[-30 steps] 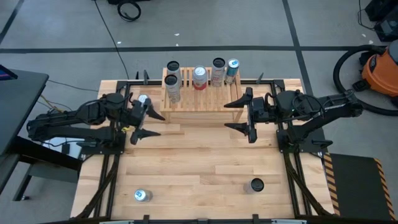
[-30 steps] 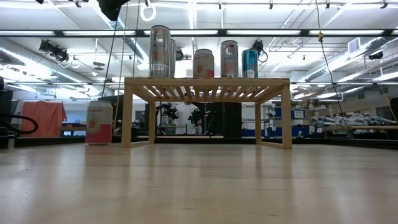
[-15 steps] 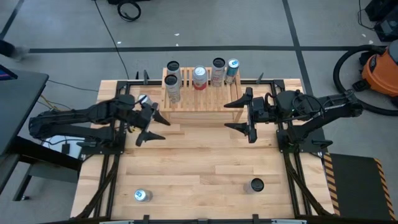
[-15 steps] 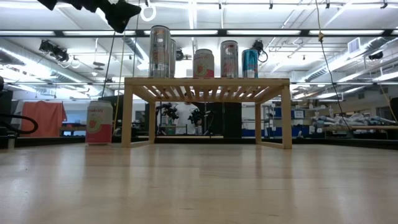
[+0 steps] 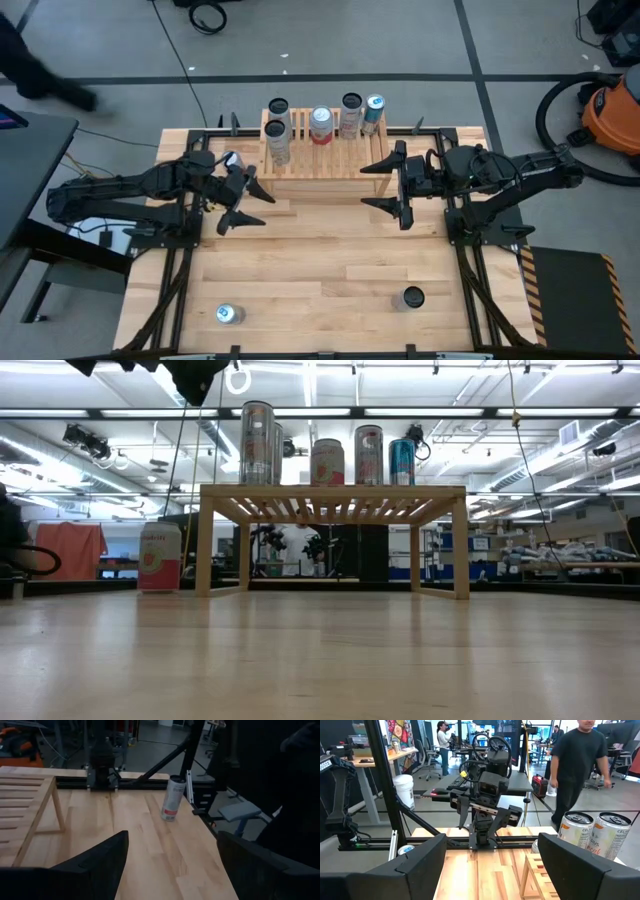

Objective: Place canned beverage on shelf
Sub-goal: Put the pink white soda can on the shelf aligned with the other pink white soda can

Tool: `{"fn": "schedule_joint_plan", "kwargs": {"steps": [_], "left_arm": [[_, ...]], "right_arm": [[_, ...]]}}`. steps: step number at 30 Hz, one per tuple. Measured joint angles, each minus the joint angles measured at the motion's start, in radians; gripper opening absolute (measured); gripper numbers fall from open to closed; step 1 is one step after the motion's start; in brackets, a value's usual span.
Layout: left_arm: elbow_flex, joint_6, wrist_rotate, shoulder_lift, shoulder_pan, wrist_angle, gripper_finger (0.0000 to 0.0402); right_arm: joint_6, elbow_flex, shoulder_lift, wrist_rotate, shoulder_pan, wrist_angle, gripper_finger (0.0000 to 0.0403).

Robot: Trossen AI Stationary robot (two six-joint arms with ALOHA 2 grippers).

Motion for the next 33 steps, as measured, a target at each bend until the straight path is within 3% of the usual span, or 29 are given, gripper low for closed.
{"fn": "schedule_joint_plan", "kwargs": {"steps": [18, 24, 28, 33], "left_arm": [[0.0, -0.075, -0.024, 0.0, 0.0, 0.006, 0.0314], [0.0, -0.02, -0.065, -0.002, 0.001, 0.016, 0.0314], [0.046, 0.073, -0.154, -0.009, 0.035, -0.079, 0.0314], [0.161, 0.102, -0.207, -0.01, 0.103, -0.358, 0.0314]], "right_arm": [[-0.002, 0.0, 0.0, 0.0, 0.0, 0.0, 0.0324], [-0.002, 0.0, 0.0, -0.001, 0.0, 0.0, 0.0324], [-0.002, 0.0, 0.0, -0.001, 0.0, -0.002, 0.0324], [-0.002, 0.0, 0.0, -0.003, 0.0, -0.016, 0.0324]]}}
